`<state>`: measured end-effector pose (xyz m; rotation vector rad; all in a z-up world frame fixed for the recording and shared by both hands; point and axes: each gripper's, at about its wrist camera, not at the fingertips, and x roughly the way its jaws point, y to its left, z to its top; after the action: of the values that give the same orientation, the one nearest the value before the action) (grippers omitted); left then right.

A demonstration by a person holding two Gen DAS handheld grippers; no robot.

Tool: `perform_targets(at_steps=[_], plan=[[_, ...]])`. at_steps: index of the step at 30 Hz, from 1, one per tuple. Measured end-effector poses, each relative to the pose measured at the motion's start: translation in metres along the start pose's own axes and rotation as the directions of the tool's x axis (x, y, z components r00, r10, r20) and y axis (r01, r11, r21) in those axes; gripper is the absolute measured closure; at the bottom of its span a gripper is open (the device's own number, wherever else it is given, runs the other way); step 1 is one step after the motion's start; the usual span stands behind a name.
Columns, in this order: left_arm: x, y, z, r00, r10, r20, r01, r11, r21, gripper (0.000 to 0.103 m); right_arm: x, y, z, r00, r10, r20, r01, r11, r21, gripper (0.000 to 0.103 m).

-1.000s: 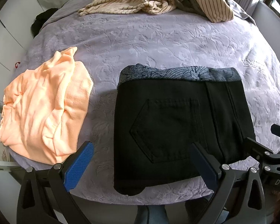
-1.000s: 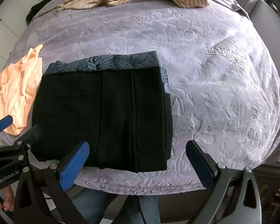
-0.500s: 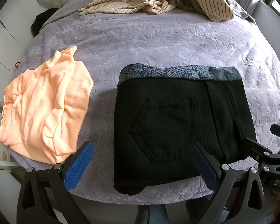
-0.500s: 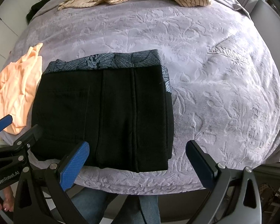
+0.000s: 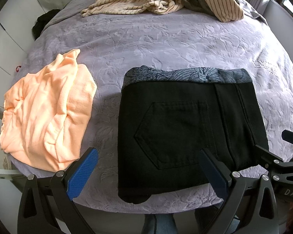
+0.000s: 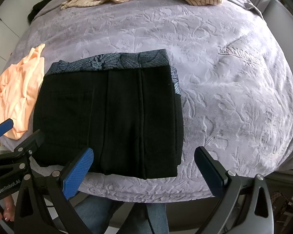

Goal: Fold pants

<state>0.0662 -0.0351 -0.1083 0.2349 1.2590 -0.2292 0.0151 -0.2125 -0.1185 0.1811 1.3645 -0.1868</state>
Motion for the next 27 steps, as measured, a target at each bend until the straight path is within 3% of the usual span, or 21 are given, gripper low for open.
perform_targets(at_steps=[27], plan=[[0.0019, 0.0024, 0.0011, 1.000, -0.008, -0.014, 0.008, 1.000, 0.015, 0.000, 0.0011, -0.0003, 0.0026, 1.000, 0.005, -0.006, -0.005, 1.000, -0.006, 0.000]])
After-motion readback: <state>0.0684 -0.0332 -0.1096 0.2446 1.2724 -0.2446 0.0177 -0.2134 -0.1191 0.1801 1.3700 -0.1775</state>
